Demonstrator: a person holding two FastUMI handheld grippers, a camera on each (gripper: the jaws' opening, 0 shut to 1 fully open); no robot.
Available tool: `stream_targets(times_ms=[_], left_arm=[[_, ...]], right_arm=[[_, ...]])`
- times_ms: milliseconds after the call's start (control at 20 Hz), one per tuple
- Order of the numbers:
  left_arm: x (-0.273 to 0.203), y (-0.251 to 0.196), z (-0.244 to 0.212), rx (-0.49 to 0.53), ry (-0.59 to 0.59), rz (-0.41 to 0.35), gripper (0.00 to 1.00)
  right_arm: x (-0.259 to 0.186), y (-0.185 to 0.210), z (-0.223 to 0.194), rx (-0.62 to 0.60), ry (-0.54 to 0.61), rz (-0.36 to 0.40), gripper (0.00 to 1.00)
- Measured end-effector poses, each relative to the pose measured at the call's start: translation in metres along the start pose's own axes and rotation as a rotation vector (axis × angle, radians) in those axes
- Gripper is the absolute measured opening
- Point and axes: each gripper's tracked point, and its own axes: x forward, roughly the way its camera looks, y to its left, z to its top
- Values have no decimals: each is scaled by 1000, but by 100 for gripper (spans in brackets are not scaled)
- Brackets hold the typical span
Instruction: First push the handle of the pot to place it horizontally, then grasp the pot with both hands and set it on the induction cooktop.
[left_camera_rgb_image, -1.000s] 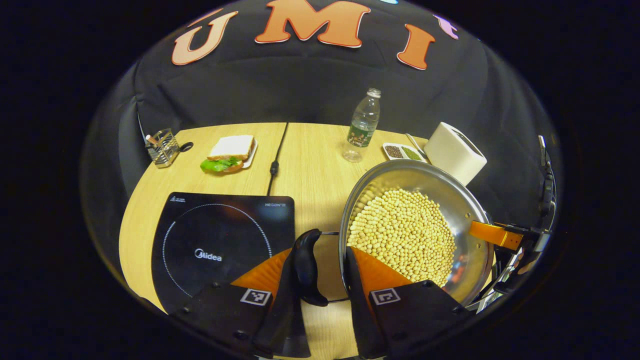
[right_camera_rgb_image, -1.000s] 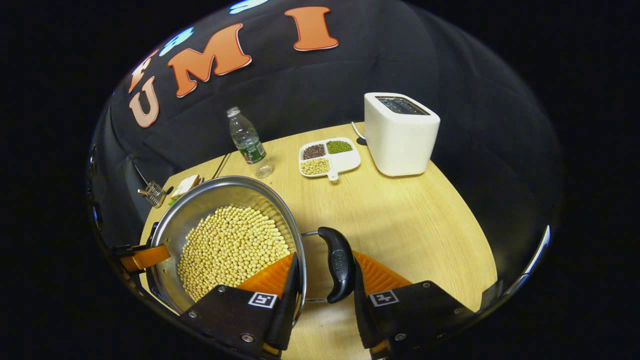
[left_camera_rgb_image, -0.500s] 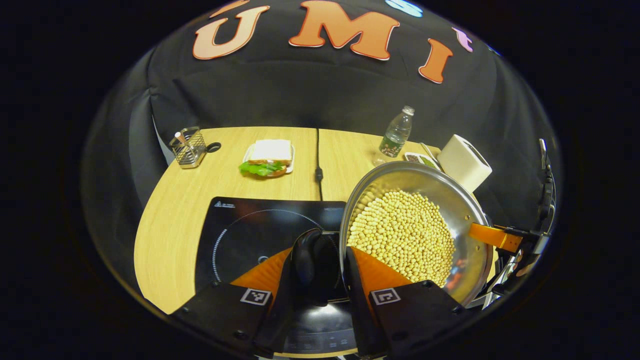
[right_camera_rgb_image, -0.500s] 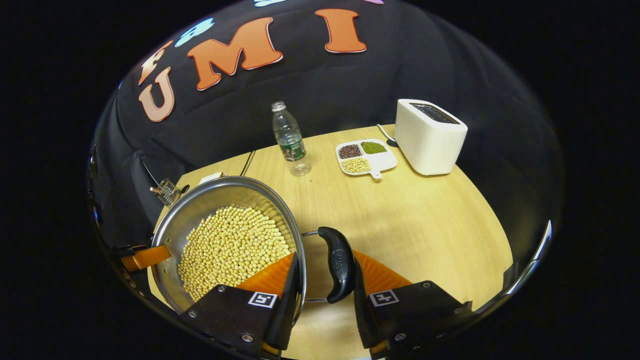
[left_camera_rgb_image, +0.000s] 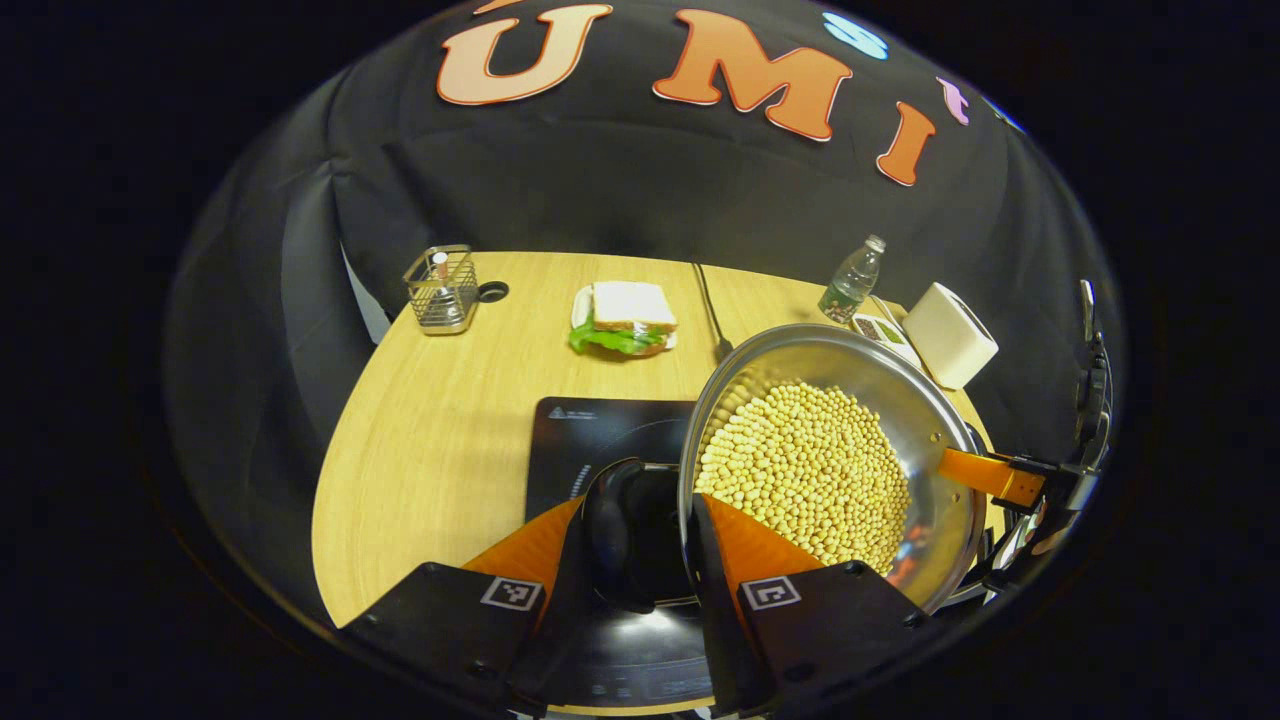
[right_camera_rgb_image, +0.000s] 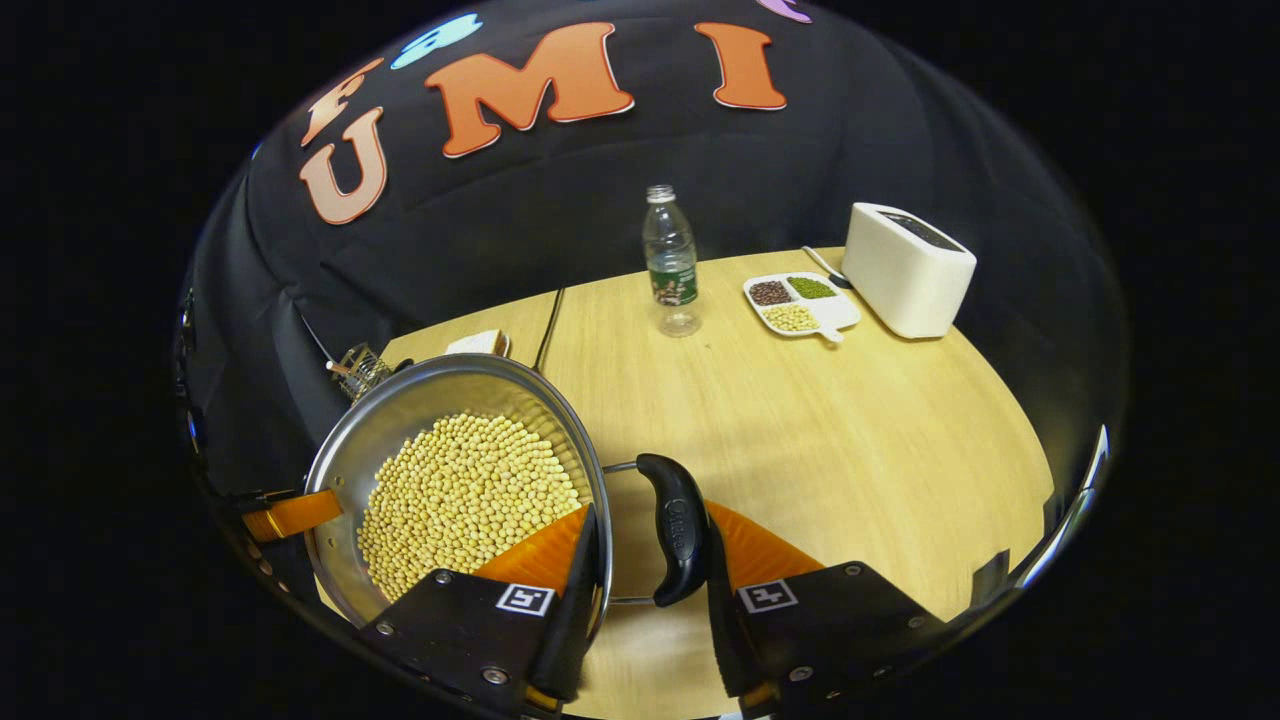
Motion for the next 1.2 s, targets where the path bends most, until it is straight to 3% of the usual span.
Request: stream_targets(times_ms=[450, 1050, 1100, 1200], left_arm=[[1, 69, -14, -43, 28, 9, 59], [25, 74, -22, -41, 48, 12, 58], [25, 71, -22, -31, 45, 14, 58], [24, 73, -21, -16, 38, 26, 58]], right_arm=[[14, 54, -19, -25, 30, -2, 53], [28, 69, -28, -35, 60, -17, 54], [28, 67, -30, -34, 66, -22, 51], [28, 67, -31, -15, 64, -19, 60]])
